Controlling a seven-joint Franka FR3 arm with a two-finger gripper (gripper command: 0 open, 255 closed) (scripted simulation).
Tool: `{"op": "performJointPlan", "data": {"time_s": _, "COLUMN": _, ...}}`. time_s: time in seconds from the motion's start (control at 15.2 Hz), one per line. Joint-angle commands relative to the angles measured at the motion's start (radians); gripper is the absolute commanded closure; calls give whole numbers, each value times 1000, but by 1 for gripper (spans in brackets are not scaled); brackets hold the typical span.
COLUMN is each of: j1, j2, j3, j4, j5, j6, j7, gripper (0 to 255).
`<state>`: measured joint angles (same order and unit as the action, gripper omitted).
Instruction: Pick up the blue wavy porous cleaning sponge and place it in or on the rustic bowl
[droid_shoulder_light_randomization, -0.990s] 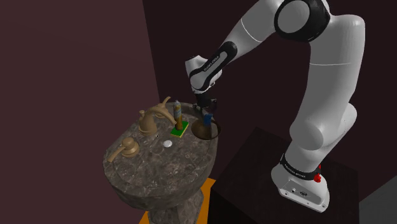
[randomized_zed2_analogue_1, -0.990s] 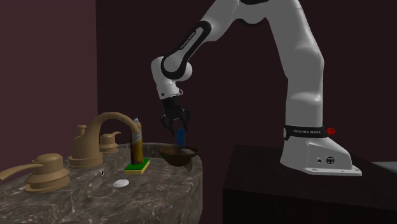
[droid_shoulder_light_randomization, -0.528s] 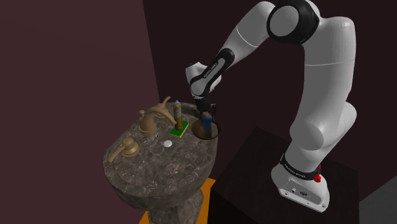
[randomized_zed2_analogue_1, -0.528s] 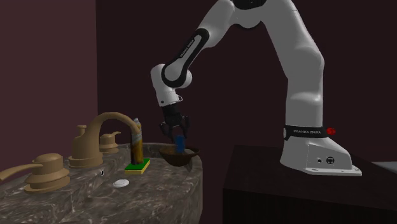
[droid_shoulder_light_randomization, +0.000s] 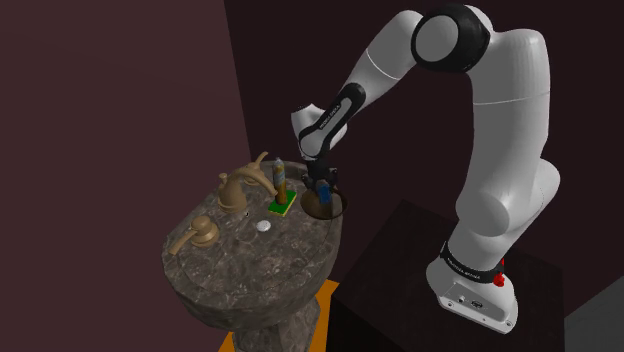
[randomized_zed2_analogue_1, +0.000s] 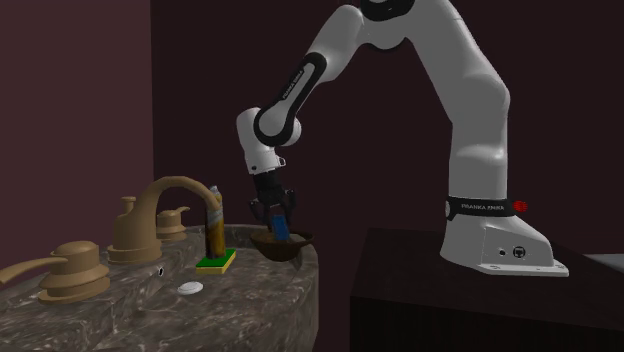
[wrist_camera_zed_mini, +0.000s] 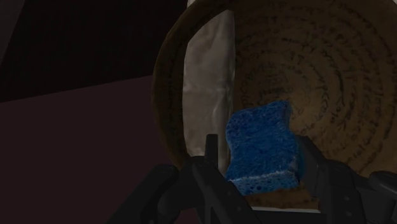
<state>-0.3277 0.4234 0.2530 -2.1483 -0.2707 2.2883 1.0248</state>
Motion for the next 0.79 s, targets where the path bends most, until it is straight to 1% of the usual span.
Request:
{"op": "performJointPlan", "data": {"time_s": 0.0, "j1": -2, "j2": 6, "j3": -4, "j4": -11, "j5": -1, "j6": -9, "j7": 1, "gripper": 255}}
{"op": "performJointPlan", "data": {"time_s": 0.13, "j1": -2, "j2": 6, "j3": -4, "j4": -11, "j5": -1, "j6": -9, "j7": 1, "gripper": 255}}
{"op": "performJointPlan", "data": {"time_s": 0.2, "j1": -2, "j2": 8, "j3": -5, "j4": -10, "j5": -2, "j6": -8, "j7": 0, "gripper": 0}}
{"op": "performJointPlan", "data": {"time_s": 0.53, "j1": -2, "j2": 6, "j3": -4, "j4": -11, "j5": -1, "j6": -9, "j7": 1, "gripper": 0}}
{"op": "performJointPlan", "data": {"time_s": 0.73, "j1": -4, "j2": -50, "j3": 15, "j4": 27, "j5": 32, "j6": -99, "j7": -20, "gripper": 0}}
